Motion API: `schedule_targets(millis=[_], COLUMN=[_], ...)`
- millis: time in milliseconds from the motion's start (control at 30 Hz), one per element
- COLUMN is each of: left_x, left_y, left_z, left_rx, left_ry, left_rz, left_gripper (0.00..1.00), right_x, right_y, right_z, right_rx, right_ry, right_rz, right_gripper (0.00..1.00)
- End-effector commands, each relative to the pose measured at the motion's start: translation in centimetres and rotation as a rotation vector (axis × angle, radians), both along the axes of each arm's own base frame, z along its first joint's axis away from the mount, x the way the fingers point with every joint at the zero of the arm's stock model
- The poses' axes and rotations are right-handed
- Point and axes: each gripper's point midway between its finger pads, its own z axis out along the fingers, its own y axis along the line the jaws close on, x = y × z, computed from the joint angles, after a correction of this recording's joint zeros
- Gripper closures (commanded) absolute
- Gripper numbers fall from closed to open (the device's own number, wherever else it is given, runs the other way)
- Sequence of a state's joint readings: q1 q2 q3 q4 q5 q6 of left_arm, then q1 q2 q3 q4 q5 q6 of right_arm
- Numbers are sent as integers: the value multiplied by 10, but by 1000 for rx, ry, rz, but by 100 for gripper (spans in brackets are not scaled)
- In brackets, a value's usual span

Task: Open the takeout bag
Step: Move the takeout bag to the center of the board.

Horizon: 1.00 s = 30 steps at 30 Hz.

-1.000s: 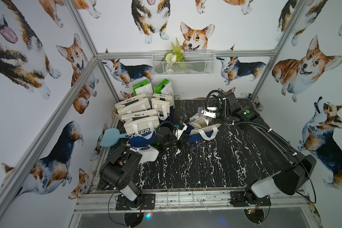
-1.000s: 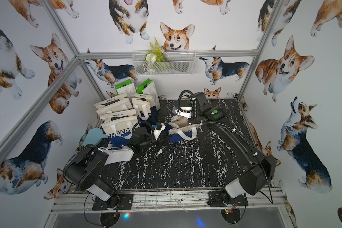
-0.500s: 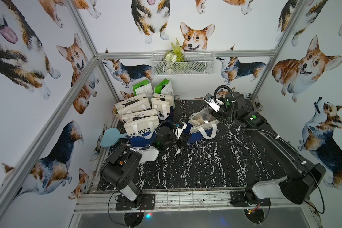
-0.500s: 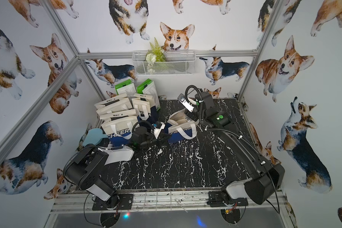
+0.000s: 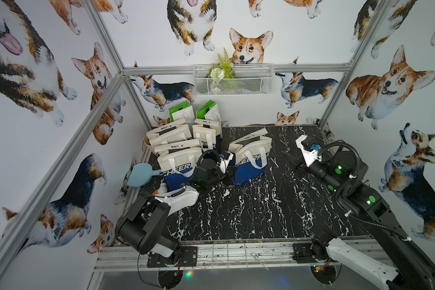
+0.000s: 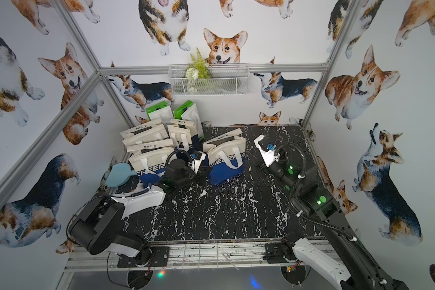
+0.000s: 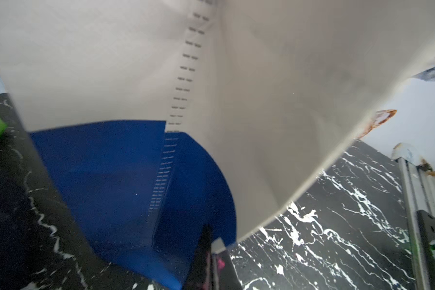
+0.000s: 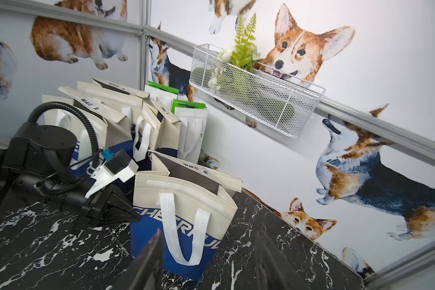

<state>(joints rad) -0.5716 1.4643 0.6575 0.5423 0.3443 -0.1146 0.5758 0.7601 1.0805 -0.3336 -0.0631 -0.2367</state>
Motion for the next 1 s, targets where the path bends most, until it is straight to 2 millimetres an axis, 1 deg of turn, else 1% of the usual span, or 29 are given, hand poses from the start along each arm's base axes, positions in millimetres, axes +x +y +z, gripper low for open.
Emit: schedule_targets(millis=[0, 100, 167, 300, 400, 467, 533, 567, 600, 633, 667, 733, 767, 833, 900, 933, 967], left_x=[4, 1, 1, -5, -8, -11, -13, -15, -16, -17, -18, -24, -27, -35, -44, -48, -54], left_y=[22, 37, 48, 65, 84, 92, 93, 91, 90, 89, 89, 92, 94, 101, 111, 119, 124], left_z=[-5, -2, -1, -2, 1, 4, 5, 5, 5, 6, 6, 13, 18, 28, 40, 41, 42], left_rx=[106, 149, 172, 215, 247, 249, 243, 242, 240, 236, 232, 214, 201, 170, 118, 97, 88], left_ry=[-22, -28, -29, -37, -54, -71, -79, -74, -67, -60, -57, -60, -68, -72, -66, -41, -19], left_rz=[92, 146, 192, 243, 305, 321, 316, 306, 299, 291, 289, 293, 301, 324, 366, 401, 420], left_gripper=[100, 100, 100, 100, 100, 100, 100, 96, 76, 63, 58, 44, 40, 34, 25, 22, 22], right_x=[-13, -20, -20, -23, -23, -23, -21, -19, -18, -16, -15, -14, -15, -14, -12, -12, -10], right_y=[1, 2, 2, 1, -1, 0, 2, 3, 5, 6, 7, 7, 7, 4, 1, -1, -5], right_z=[10, 8, 4, -3, -11, -16, -19, -22, -25, -27, -29, -35, -37, -42, -50, -55, -61], right_rx=[84, 93, 90, 96, 102, 99, 99, 98, 98, 97, 94, 90, 89, 94, 91, 88, 88], right_ry=[2, 10, 21, 24, 29, 41, 53, 61, 71, 80, 90, 107, 111, 121, 144, 159, 175], right_rz=[39, 64, 66, 69, 60, 59, 66, 67, 67, 69, 69, 65, 64, 46, 25, 10, -21], right_gripper=[42, 42, 42, 42, 42, 42, 42, 42, 42, 41, 41, 38, 38, 33, 32, 31, 28])
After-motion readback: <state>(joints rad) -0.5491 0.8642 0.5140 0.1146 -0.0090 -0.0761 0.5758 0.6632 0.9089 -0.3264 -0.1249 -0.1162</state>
